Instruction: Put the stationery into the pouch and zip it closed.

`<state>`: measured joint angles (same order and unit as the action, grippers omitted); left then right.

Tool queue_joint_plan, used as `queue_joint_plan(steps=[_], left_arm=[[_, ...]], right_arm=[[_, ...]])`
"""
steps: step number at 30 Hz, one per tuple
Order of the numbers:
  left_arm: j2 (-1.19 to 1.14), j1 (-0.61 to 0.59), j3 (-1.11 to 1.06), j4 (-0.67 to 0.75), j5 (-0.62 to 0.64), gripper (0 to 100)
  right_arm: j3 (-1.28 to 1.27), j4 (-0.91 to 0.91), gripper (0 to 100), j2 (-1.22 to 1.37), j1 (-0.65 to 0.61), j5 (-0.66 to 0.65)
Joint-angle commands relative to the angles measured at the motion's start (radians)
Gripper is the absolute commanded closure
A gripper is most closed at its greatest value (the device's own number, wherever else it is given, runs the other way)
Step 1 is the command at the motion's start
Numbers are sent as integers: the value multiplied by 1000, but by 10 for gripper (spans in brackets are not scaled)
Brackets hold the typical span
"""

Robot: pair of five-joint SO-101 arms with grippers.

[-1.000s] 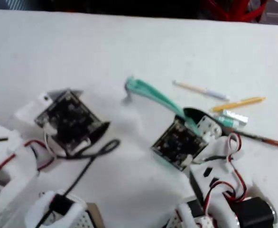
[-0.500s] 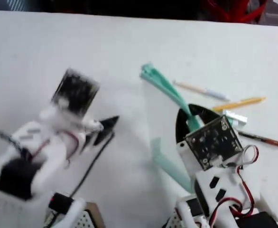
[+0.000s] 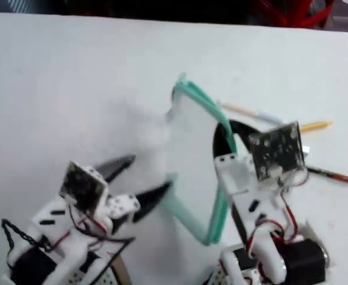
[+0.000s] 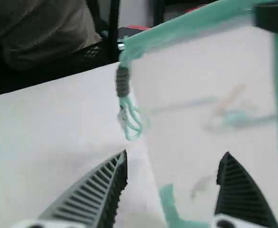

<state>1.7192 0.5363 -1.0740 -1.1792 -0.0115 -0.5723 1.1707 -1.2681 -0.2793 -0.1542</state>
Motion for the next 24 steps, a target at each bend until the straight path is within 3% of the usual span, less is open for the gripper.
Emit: queue_joint_plan(steps=[1, 10, 17, 24], left_arm=[[13, 150, 38, 8, 11, 691], [13, 174, 38, 120, 15, 696], [-67, 162, 35, 150, 9, 720], [-140, -168, 32, 181, 9, 721]], right_arm=[[-21, -147, 981, -7, 5, 31], [-100, -326, 981, 110, -4, 34], [-14, -334, 981, 156, -131, 25], [189, 10, 981, 154, -131, -138]])
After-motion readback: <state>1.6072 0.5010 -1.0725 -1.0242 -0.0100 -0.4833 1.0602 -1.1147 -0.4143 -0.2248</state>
